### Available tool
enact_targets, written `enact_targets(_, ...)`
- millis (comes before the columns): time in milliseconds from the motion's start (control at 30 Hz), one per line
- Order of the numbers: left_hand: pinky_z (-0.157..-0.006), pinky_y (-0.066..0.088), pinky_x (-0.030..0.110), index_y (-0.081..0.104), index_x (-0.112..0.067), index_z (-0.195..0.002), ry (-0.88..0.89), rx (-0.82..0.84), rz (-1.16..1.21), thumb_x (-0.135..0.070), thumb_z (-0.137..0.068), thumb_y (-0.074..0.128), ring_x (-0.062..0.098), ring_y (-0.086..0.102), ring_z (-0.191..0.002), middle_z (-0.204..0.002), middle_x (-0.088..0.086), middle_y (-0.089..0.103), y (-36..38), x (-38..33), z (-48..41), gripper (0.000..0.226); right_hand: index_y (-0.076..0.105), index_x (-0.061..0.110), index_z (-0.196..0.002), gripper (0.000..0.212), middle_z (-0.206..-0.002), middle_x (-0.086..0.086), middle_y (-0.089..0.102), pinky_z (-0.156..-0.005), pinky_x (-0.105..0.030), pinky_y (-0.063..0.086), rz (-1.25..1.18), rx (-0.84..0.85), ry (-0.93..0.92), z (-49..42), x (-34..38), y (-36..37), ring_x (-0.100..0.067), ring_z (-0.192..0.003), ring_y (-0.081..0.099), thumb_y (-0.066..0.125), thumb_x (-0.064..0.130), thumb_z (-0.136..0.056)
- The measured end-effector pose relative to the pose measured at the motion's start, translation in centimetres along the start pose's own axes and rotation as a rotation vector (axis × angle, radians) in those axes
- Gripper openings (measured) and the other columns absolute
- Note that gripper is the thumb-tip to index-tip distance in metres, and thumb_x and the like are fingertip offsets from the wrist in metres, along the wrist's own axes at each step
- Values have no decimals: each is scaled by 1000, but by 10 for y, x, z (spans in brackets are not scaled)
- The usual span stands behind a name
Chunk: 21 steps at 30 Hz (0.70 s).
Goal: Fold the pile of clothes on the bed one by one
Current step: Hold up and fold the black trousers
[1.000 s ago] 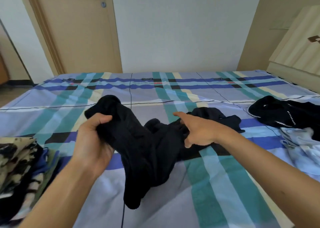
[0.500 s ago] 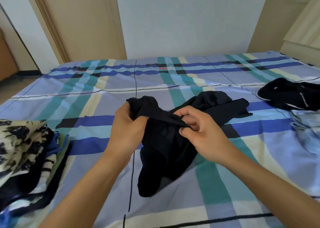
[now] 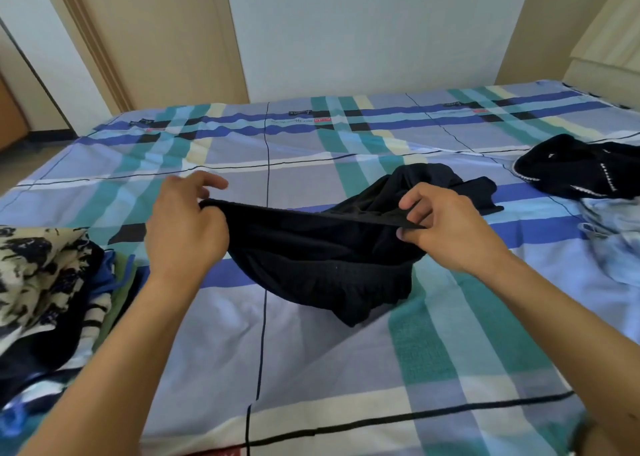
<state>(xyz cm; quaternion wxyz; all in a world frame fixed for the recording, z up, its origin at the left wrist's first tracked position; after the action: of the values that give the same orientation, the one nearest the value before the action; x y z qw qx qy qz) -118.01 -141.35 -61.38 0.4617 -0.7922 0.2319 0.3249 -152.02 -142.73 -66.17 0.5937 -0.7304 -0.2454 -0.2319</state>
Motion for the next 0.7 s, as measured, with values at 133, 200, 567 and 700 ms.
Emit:
enact_targets(133, -77, 55, 45, 69, -21, -70, 74, 221, 122, 5, -69, 41, 27, 62, -88, -94, 5, 68, 24, -11, 3, 38, 65, 15, -99, 22, -97, -13, 72, -58, -25, 46, -398, 131, 137, 3, -8, 5, -17, -71, 60, 77, 7, -83)
enact_targets(200, -64, 53, 44, 65, -17, -67, 84, 370, 179, -7, -61, 41, 23, 61, -67, -75, 10, 68, 40, -16, 10, 26, 64, 14, -102, 20, -102, -11, 74, -65, -28, 46, -644, 182, 187, 7, -7, 10, -16, -80, 63, 70, 1, -88)
enact_targets(567, -58, 38, 36, 54, -21, -79, 45, 308, 140, -17, -92, 61, 24, 47, -57, -62, 6, 60, 54, -3, 10, 15, 59, 13, -112, 35, -104, -10, 74, -86, -28, 55, -790, 142, 165, 13, -13, 34, -21, -94, 70, 65, -10, -87)
enact_targets(700, -61, 38, 34, 55, -18, -80, -119, 199, 88, -10, -88, 55, 24, 49, -68, -72, 6, 55, 34, 16, -8, 11, 54, 21, -108, 55, -109, -11, 61, -72, -26, 52, -390, 332, 64, 22, -16, 49, -21, -91, 57, 65, -22, -75)
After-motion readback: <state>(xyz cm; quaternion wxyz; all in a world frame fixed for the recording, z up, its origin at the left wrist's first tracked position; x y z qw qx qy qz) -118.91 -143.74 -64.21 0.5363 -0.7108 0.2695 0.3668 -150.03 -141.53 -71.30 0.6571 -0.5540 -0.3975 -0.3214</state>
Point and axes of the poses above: each hand's wrist, its own z-axis away from the middle knuckle, its own y-axis out of the palm, x = y × z, the point moved 10 cm from there along -z, towards the middle knuckle
